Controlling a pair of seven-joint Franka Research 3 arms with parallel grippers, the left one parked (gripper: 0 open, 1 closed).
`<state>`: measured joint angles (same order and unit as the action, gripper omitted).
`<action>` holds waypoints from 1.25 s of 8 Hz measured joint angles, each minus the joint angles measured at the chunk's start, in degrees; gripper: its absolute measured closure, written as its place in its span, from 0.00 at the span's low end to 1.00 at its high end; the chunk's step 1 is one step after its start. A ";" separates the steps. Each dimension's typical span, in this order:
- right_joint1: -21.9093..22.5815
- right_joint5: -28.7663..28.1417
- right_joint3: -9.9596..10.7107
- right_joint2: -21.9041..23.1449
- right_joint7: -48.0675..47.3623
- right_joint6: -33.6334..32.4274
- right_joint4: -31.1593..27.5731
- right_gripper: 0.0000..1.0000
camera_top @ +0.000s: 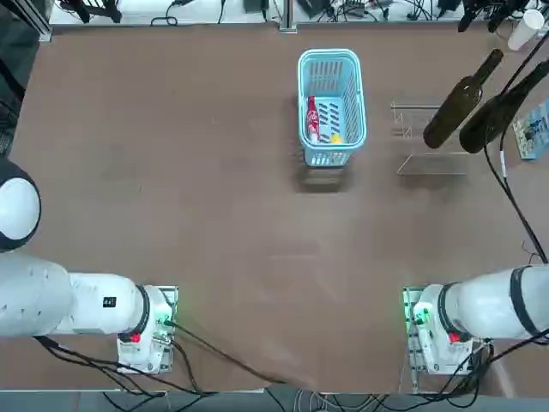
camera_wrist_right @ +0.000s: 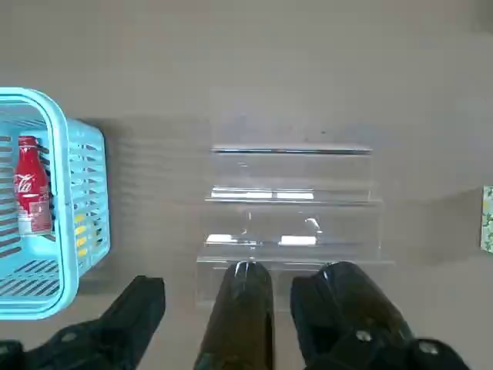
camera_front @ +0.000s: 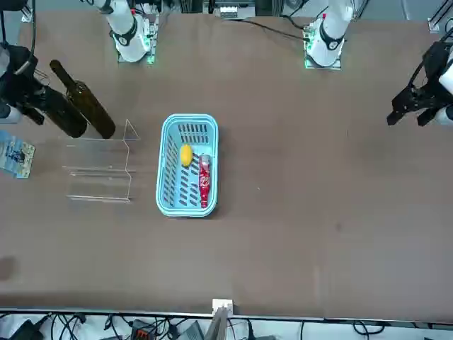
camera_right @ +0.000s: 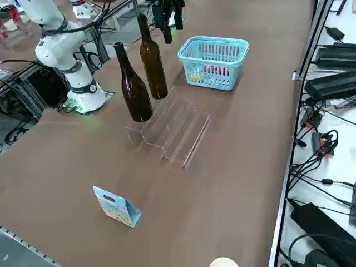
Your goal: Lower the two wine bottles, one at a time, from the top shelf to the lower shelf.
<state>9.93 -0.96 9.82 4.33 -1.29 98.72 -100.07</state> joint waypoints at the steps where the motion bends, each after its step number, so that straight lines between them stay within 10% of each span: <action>1: 0.00 0.00 0.00 0.01 0.00 -0.25 0.00 0.00; 10: 1.71 2.80 -1.38 6.90 0.10 -12.14 -1.22 0.01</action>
<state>11.64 1.84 8.44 11.23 -1.19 86.57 -101.29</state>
